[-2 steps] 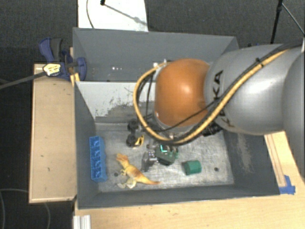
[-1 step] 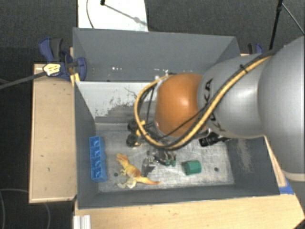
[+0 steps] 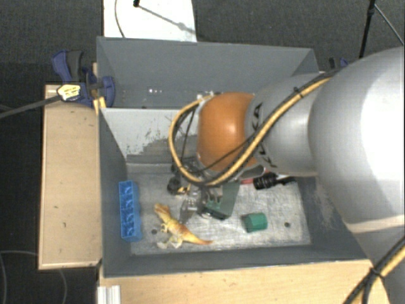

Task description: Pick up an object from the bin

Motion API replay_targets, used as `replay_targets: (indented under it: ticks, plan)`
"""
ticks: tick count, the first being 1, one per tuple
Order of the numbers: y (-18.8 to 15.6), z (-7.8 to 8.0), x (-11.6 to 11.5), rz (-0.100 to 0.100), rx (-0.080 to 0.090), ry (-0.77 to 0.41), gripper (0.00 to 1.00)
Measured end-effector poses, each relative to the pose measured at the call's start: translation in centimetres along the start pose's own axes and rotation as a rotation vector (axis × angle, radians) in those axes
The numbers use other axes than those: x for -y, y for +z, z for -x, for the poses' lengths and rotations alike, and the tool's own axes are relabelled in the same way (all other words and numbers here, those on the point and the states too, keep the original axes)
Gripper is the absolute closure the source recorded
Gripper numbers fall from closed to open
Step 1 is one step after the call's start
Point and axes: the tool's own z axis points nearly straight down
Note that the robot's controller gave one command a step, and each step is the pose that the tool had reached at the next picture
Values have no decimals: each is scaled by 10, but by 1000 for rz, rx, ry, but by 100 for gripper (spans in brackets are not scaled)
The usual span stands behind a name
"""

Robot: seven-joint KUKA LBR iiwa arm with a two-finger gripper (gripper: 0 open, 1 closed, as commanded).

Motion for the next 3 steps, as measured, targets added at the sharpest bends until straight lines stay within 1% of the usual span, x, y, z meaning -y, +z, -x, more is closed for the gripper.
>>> replay_targets:
  ticks: [1,2,3]
  plan:
    - [-5,2,-2,10,19,11,100]
    - [-5,2,-2,10,19,13,100]
    - [-37,1,-7,-2,-4,-56,100]
